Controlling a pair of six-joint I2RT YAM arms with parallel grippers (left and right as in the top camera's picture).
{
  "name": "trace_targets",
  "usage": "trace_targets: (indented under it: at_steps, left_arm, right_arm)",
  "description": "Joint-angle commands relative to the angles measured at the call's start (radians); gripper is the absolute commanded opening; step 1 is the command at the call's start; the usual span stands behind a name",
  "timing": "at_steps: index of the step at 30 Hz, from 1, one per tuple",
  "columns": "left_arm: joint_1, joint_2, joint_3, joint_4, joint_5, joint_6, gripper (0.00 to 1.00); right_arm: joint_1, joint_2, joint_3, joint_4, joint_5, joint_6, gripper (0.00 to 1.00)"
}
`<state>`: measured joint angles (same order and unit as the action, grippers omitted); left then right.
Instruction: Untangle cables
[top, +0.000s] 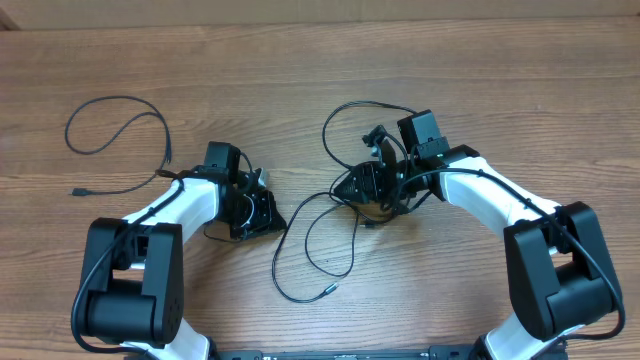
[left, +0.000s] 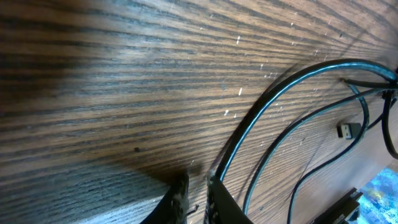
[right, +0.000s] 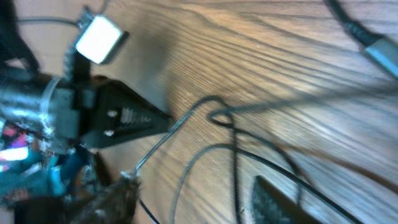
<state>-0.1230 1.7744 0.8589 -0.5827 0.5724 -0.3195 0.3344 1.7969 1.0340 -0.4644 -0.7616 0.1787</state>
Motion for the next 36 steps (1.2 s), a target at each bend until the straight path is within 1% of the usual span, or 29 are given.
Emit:
trace_targets:
  at_steps: [1,4,6,8,12,15,18,24,27,30,31,32,33,36]
  left_arm:
    - [-0.002,0.024,-0.028,-0.007,-0.109,-0.002,0.14]
    - [-0.002,0.023,-0.028,-0.007,-0.109,-0.003,0.14]
    - [-0.002,0.024,-0.028,-0.007,-0.109,-0.002,0.14]
    - [-0.002,0.024,-0.028,-0.006,-0.109,-0.003,0.14]
    - [-0.002,0.023,-0.028,-0.007,-0.109,-0.002,0.14]
    - [-0.002,0.024,-0.028,-0.007,-0.109,-0.002,0.14]
    - [-0.002,0.023,-0.028,-0.006,-0.109,-0.002,0.14]
    - [-0.002,0.023,-0.028,-0.007,-0.109,-0.002,0.16]
    - [-0.002,0.024,-0.028,-0.006,-0.109,-0.002,0.17]
    - [-0.002,0.024,-0.028,-0.007,-0.109,-0.002,0.17]
    - [-0.002,0.024,-0.028,-0.007,-0.108,-0.002,0.18]
    - [-0.002,0.024,-0.028,-0.007,-0.109,-0.002,0.19]
    - [-0.002,0.024,-0.028,-0.006,-0.109,-0.002,0.21]
    - [-0.002,0.023,-0.028,-0.006,-0.108,-0.002,0.26]
  right_arm:
    - [-0.005,-0.020,0.020,-0.005,0.134,-0.003,0.60]
    - [-0.005,-0.020,0.020,-0.006,0.176,-0.003,0.61]
    - [-0.005,-0.020,0.020,-0.005,0.181,-0.002,0.64]
    - [-0.006,-0.021,0.022,-0.002,0.180,0.010,0.65]
    - [-0.042,-0.024,0.037,-0.002,0.092,0.035,0.66]
    - [-0.090,-0.024,0.045,-0.002,-0.008,0.035,0.66]
    - [-0.144,-0.024,0.045,-0.016,-0.018,0.035,0.67]
    - [-0.296,-0.024,0.045,-0.098,-0.018,0.035,0.79]
    - [-0.379,-0.024,0.045,-0.135,-0.011,0.034,0.82]
    - [-0.447,-0.024,0.045,-0.175,0.056,0.034,0.87]
    - [-0.466,-0.024,0.044,-0.193,0.099,0.034,0.94]
    - [-0.480,-0.023,0.044,-0.208,0.143,0.034,0.98]
    - [-0.493,-0.023,0.044,-0.225,0.195,0.034,1.00]
    - [-0.516,-0.022,0.034,-0.245,0.353,0.034,1.00]
